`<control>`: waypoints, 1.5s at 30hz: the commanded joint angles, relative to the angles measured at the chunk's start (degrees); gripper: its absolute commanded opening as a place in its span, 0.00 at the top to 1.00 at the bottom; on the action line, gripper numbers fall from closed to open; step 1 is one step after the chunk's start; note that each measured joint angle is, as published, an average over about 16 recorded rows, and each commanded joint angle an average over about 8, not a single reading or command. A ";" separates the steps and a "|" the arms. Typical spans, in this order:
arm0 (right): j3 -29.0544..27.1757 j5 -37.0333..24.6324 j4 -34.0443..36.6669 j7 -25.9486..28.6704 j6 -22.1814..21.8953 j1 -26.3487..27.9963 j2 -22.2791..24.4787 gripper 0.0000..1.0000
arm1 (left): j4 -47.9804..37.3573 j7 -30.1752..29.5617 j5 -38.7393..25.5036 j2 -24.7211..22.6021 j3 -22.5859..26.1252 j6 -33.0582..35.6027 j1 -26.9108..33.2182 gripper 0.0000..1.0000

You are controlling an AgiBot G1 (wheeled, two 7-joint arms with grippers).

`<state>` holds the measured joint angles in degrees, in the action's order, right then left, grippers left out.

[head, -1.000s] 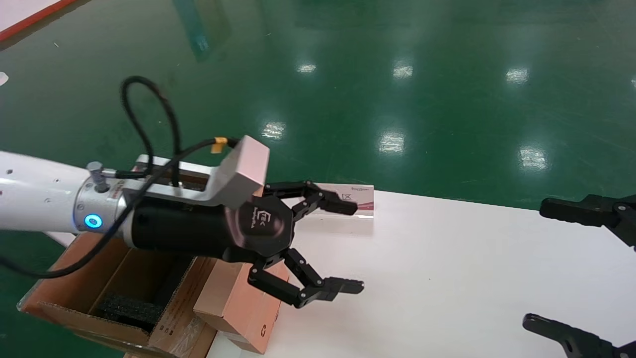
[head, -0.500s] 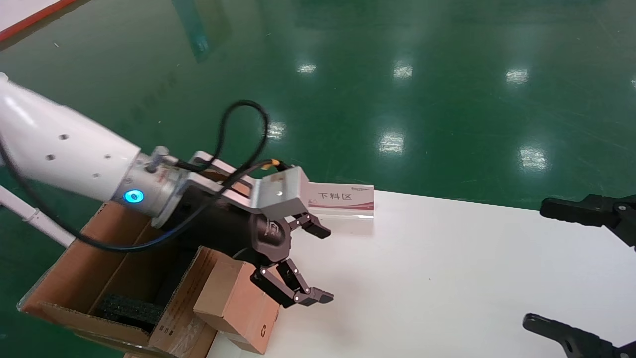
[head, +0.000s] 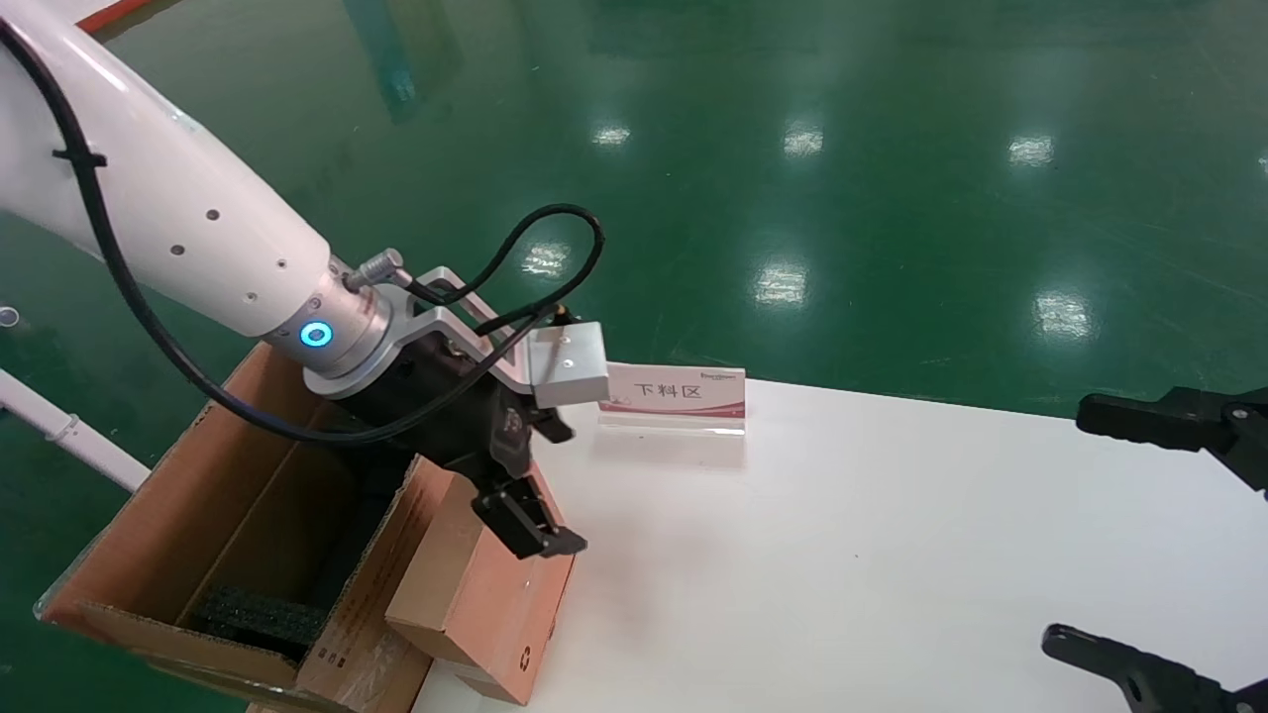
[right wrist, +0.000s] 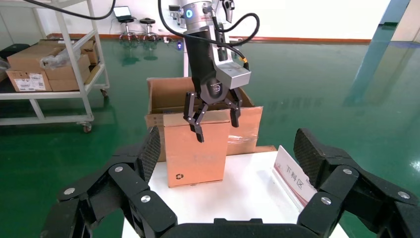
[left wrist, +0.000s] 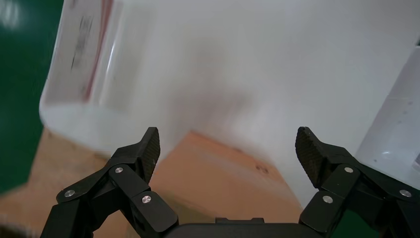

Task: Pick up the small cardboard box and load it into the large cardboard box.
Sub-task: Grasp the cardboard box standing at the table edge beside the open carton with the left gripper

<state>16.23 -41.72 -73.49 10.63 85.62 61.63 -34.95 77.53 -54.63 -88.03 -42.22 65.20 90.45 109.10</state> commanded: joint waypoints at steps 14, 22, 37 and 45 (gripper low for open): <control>0.06 0.04 0.00 -0.03 -0.03 0.01 0.03 0.00 | 0.16 -14.96 -0.30 -0.05 15.66 -0.41 11.40 0.00; 0.09 0.06 0.00 -0.05 -0.04 0.02 0.04 0.00 | 0.13 -19.01 2.09 -1.32 22.53 -0.74 14.63 0.00; 0.15 0.11 0.00 -0.08 -0.07 0.03 0.06 0.00 | 0.17 -23.83 3.16 -2.67 30.18 -2.36 16.82 0.00; 0.18 0.13 0.00 -0.09 -0.08 0.04 0.08 0.00 | 0.15 -24.94 3.73 -2.34 32.08 -3.42 16.27 0.00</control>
<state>16.41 -41.59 -73.49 10.53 85.54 61.66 -34.87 77.68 -79.45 -84.37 -44.62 97.22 87.06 125.30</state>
